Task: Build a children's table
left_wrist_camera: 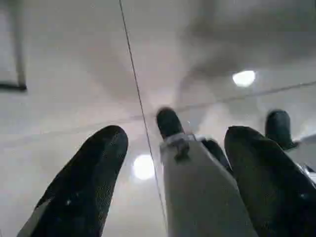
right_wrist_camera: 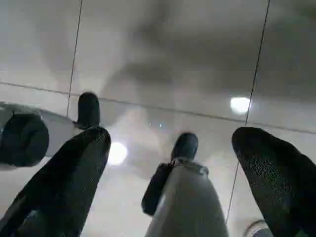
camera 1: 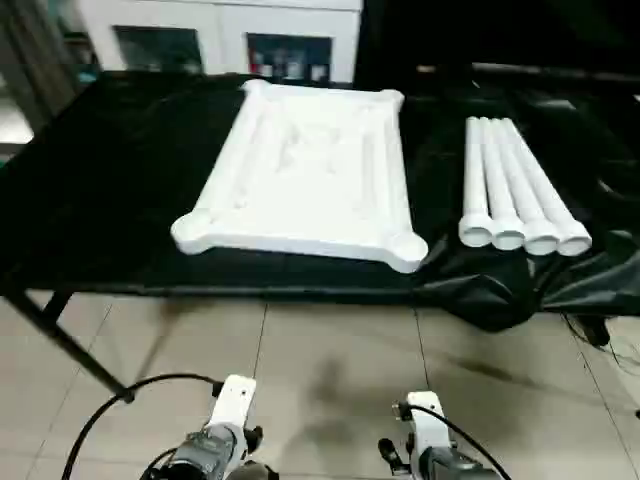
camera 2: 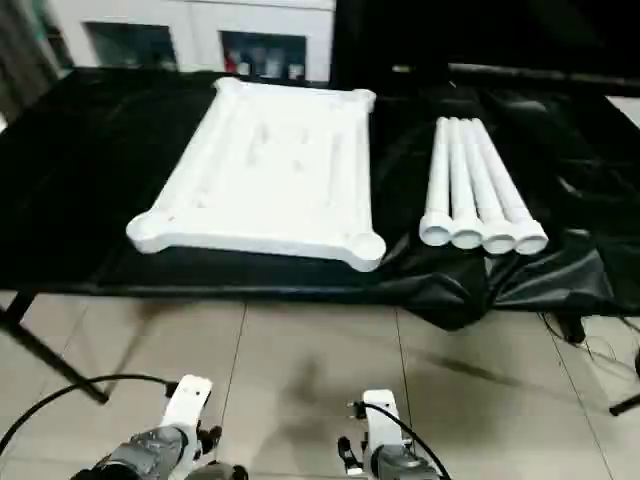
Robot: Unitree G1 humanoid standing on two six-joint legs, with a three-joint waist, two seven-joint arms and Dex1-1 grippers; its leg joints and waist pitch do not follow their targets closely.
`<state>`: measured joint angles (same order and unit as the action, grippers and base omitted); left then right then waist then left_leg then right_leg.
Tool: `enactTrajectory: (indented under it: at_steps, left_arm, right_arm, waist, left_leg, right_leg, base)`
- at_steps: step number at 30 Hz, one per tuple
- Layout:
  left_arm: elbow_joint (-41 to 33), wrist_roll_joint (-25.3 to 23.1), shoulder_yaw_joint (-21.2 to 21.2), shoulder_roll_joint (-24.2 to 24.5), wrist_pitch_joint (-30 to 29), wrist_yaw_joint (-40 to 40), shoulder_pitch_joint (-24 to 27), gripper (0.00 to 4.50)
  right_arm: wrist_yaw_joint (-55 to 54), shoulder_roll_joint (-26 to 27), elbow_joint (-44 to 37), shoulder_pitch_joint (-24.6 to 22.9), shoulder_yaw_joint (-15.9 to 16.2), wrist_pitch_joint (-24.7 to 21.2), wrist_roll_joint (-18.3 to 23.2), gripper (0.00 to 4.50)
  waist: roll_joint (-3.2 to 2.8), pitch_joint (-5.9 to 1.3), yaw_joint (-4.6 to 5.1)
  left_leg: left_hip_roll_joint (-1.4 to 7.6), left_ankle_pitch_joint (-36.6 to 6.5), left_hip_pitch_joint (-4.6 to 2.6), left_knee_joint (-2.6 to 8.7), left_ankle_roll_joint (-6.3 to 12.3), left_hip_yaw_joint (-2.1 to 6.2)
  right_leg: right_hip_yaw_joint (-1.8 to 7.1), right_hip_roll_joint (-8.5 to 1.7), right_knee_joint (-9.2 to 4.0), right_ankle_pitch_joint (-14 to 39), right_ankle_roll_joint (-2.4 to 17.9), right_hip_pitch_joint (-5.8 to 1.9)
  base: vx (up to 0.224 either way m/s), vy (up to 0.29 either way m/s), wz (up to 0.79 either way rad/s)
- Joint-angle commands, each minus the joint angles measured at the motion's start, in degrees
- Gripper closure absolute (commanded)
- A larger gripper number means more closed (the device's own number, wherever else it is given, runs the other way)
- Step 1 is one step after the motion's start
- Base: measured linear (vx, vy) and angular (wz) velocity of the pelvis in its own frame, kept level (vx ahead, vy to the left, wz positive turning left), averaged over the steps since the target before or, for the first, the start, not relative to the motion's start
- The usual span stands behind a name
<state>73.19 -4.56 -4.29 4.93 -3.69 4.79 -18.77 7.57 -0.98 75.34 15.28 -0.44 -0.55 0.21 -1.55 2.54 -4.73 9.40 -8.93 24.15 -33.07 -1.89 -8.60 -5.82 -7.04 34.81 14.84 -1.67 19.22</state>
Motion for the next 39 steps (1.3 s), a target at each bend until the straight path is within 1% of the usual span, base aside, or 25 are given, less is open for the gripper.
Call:
enactTrajectory:
  at_steps: [1,2,5,6,8,9,12,15,17,19,22,23,24,25,26,28,29,30,31,32,33,34,35,36,39]
  left_arm:
    - [-0.45,-0.46,-0.17,0.29,1.83,-0.17,0.52,0.83]
    - [-0.62,-0.09,0.59,0.15,4.00,-0.79,1.13,0.83]
    - [-0.93,1.26,2.38,-0.32,8.89,-0.92,2.26,0.83]
    - [-1.20,2.94,4.15,-0.85,12.42,-0.43,3.12,0.83]
    - [-1.37,4.07,5.35,-1.25,15.45,0.45,3.78,0.83]
    - [-1.41,4.00,5.35,-1.26,16.65,0.54,3.97,0.83]
    - [-1.52,3.35,4.87,-1.12,19.29,0.41,4.27,0.83]
    - [-1.24,2.57,4.62,-0.99,20.54,0.08,4.25,0.83]
    - [-1.02,2.06,4.43,-0.90,21.26,-0.21,4.23,0.83]
    - [-0.46,0.41,3.10,-0.46,22.79,-0.87,3.99,0.83]
    - [-0.23,-0.06,2.78,-0.34,21.03,-2.90,3.80,0.83]
    - [-0.23,-0.08,2.76,-0.34,20.97,-2.98,3.79,0.83]
    - [0.24,-0.42,2.39,-0.28,17.07,-3.78,3.15,0.83]
    - [0.25,-0.42,2.39,-0.28,17.01,-3.75,3.13,0.83]
    - [0.76,-0.28,2.41,-0.30,14.50,-2.07,2.58,0.83]
    - [1.64,-0.43,2.37,-0.33,9.76,-0.01,1.50,0.83]
    - [1.64,-0.43,2.37,-0.33,9.76,-0.01,1.50,0.83]
    - [1.98,-0.37,2.54,-0.39,8.07,0.96,0.98,0.83]
    - [2.51,-0.37,2.48,-0.44,5.17,2.63,0.15,0.83]
    - [2.95,-0.95,1.82,-0.38,2.48,3.77,-0.63,0.83]
    - [3.11,-1.25,1.49,-0.34,1.49,4.13,-0.92,0.83]
    - [3.31,-2.21,0.49,-0.23,0.03,4.55,-1.43,0.83]
    - [3.34,-3.42,-0.71,-0.05,-0.37,4.75,-1.75,0.83]
    - [3.22,-4.37,-1.70,0.10,-0.65,4.75,-1.96,0.83]
    - [2.37,-3.89,-1.18,0.05,-0.06,3.47,-1.39,0.83]
  right_arm:
    - [-0.31,-0.15,-0.28,-0.63,-0.31,1.60,-0.29,0.12]
    - [0.70,0.14,-0.21,-1.05,-1.25,3.25,0.44,0.12]
    - [2.74,0.40,-0.25,-1.60,-1.96,6.71,0.97,0.12]
    - [4.61,0.49,-0.45,-1.98,-1.91,10.14,1.05,0.12]
    - [6.63,0.67,-0.61,-2.33,-2.20,13.19,1.32,0.12]
    - [7.76,0.84,-0.65,-2.48,-2.64,14.57,1.66,0.12]
    - [9.22,1.13,-0.79,-2.80,-3.32,17.79,2.14,0.12]
    - [9.45,1.17,-0.63,-2.83,-3.68,18.92,1.80,0.12]
    - [9.58,1.11,-0.47,-2.81,-3.61,19.54,1.46,0.12]
    - [10.30,0.72,0.03,-2.63,-2.89,21.19,0.26,0.12]
    - [4.11,0.08,0.23,-2.62,-1.66,19.72,-1.60,0.12]
    - [3.98,0.07,0.23,-2.62,-1.64,19.70,-1.63,0.12]
    - [-0.94,-0.20,0.42,-2.53,-1.53,17.51,-2.31,0.12]
    - [-0.98,-0.20,0.42,-2.53,-1.53,17.46,-2.32,0.12]
    - [-1.87,-0.28,0.69,-2.25,-1.51,15.35,-2.49,0.12]
    - [-3.39,-0.56,1.27,-1.50,-1.09,10.68,-3.11,0.12]
    - [-3.39,-0.56,1.27,-1.50,-1.09,10.68,-3.11,0.12]
    - [-3.48,-0.61,1.60,-1.02,-1.27,8.26,-2.91,0.12]
    - [-2.34,-0.81,2.12,-0.16,-0.87,4.54,-3.25,0.12]
    - [-1.18,-1.15,2.59,0.71,0.26,1.17,-4.31,0.12]
    - [-0.83,-1.30,2.76,1.05,0.86,-0.07,-4.90,0.12]
    - [-0.19,-1.70,3.01,1.65,2.29,-1.96,-6.33,0.12]
    - [0.31,-2.02,3.12,2.03,3.60,-2.75,-7.63,0.12]
    - [0.49,-2.23,3.09,2.25,4.69,-3.05,-8.75,0.12]
    - [0.28,-1.87,2.41,1.38,3.01,-1.06,-7.18,0.12]
  waist:
    - [-0.19,-3.60,0.20]
    - [-0.34,-3.65,0.14]
    - [-0.28,-3.48,0.01]
    - [-0.26,-3.41,-0.05]
    - [-0.34,-3.22,-0.06]
    - [-0.21,-3.17,0.01]
    - [-0.49,-2.81,-0.04]
    - [-0.48,-2.76,-0.05]
    - [-0.46,-2.83,-0.04]
    - [-0.41,-2.99,-0.01]
    - [-0.49,-3.20,-0.06]
    - [-0.40,-3.26,0.02]
    - [-0.04,-3.32,0.02]
    - [-0.19,-3.33,-0.04]
    - [-0.28,-3.26,-0.04]
    - [-0.20,-3.19,-0.14]
    - [-0.24,-3.15,-0.05]
    - [-0.18,-3.15,-0.08]
    - [-0.75,-3.21,-0.18]
    - [-0.45,-3.15,0.02]
    - [-0.43,-3.18,-0.14]
    - [0.00,-3.13,-0.21]
    - [0.17,-3.10,-0.25]
    - [0.01,-3.15,-0.45]
    - [0.06,-3.39,-0.47]
  left_leg:
    - [4.03,-9.92,-1.49,3.95,5.06,1.24]
    - [4.14,-9.49,-1.53,3.79,6.25,1.05]
    - [4.46,-11.67,-1.60,3.83,7.31,0.66]
    - [4.65,-13.55,-1.83,3.91,7.03,0.47]
    - [4.92,-16.49,-2.01,4.24,5.82,0.17]
    - [4.96,-17.09,-2.00,4.33,5.48,0.11]
    - [5.14,-21.68,-2.23,5.01,2.46,0.21]
    - [5.12,-22.74,-2.32,5.15,0.98,0.16]
    - [5.11,-22.19,-2.23,5.14,0.86,0.16]
    - [5.05,-20.56,-2.13,4.97,1.47,0.09]
    - [4.96,-16.69,-2.20,4.68,2.73,-0.02]
    - [4.89,-16.06,-2.15,4.57,3.13,-0.07]
    - [4.78,-14.76,-2.12,4.39,4.09,-0.20]
    - [4.73,-14.48,-2.17,4.35,4.31,-0.22]
    - [4.69,-14.70,-2.22,4.35,4.52,-0.31]
    - [4.67,-15.26,-2.19,4.39,4.39,-0.32]
    - [4.68,-16.00,-2.24,4.45,3.98,-0.33]
    - [4.68,-16.15,-2.25,4.49,3.74,-0.28]
    - [4.64,-16.37,-2.27,4.49,3.48,-0.22]
    - [4.59,-16.69,-2.28,4.57,3.10,-0.26]
    - [4.57,-16.33,-2.29,4.53,2.86,-0.25]
    - [4.64,-16.26,-2.18,4.56,2.95,-0.31]
    - [4.62,-16.08,-2.16,4.57,2.94,-0.32]
    - [4.64,-15.45,-2.14,4.52,2.84,-0.28]
    - [4.71,-14.07,-2.14,4.35,3.32,-0.26]
  right_leg:
    - [2.41,-3.70,-2.90,-14.92,13.09,-1.27]
    - [2.47,-3.74,-2.87,-15.10,13.31,-1.24]
    - [2.74,-3.81,-3.14,-11.49,13.76,-1.00]
    - [2.86,-3.79,-3.36,-8.66,14.03,-0.77]
    - [2.99,-3.65,-3.78,-4.08,14.04,-0.47]
    - [3.05,-3.56,-3.87,-2.97,13.98,-0.44]
    - [3.30,-3.42,-4.45,4.02,12.68,0.00]
    - [3.55,-3.43,-4.63,5.44,12.38,0.24]
    - [3.55,-3.45,-4.57,4.83,12.24,0.20]
    - [3.51,-3.38,-4.36,2.34,12.26,0.12]
    - [3.37,-3.09,-3.74,-2.50,12.92,0.08]
    - [3.34,-3.06,-3.63,-3.45,13.09,0.05]
    - [3.30,-3.00,-3.49,-4.92,13.26,-0.03]
    - [3.31,-3.07,-3.42,-4.80,13.45,-0.03]
    - [3.33,-3.06,-3.58,-3.68,13.57,0.06]
    - [3.37,-3.17,-3.80,-1.76,13.79,0.04]
    - [3.43,-3.13,-3.90,-0.83,13.73,0.12]
    - [3.44,-3.12,-3.90,-0.51,13.80,0.10]
    - [3.42,-3.16,-3.85,-0.57,13.83,0.10]
    - [3.40,-2.89,-3.86,-0.77,13.96,0.09]
    - [3.33,-2.91,-3.78,-1.11,14.25,0.08]
    - [3.42,-3.14,-3.94,-1.23,14.17,0.00]
    - [3.38,-3.15,-3.85,-1.12,14.16,0.01]
    - [3.42,-3.35,-3.93,-1.00,13.62,0.00]
    - [3.44,-3.46,-3.64,-3.83,13.50,-0.18]
  base:
    - [0.000,0.000,0.00]
    - [0.000,0.000,0.00]
    - [0.000,0.000,0.00]
    - [0.000,0.000,0.00]
    - [0.000,0.000,0.00]
    - [0.000,0.000,0.00]
    - [0.000,0.000,0.00]
    - [0.000,0.000,0.00]
    - [0.000,0.000,0.00]
    - [0.000,0.000,0.00]
    - [0.000,0.000,0.00]
    - [0.000,0.000,0.00]
    - [0.000,0.000,0.00]
    - [0.000,0.000,0.00]
    - [0.000,0.000,0.00]
    - [0.000,0.000,0.00]
    - [0.000,0.000,0.00]
    - [0.000,0.000,0.00]
    - [0.000,0.000,0.00]
    - [0.000,0.000,0.00]
    - [0.000,0.000,0.00]
    - [0.000,0.000,0.00]
    - [0.000,0.000,0.00]
    - [0.000,0.000,0.00]
    - [0.000,0.000,0.00]
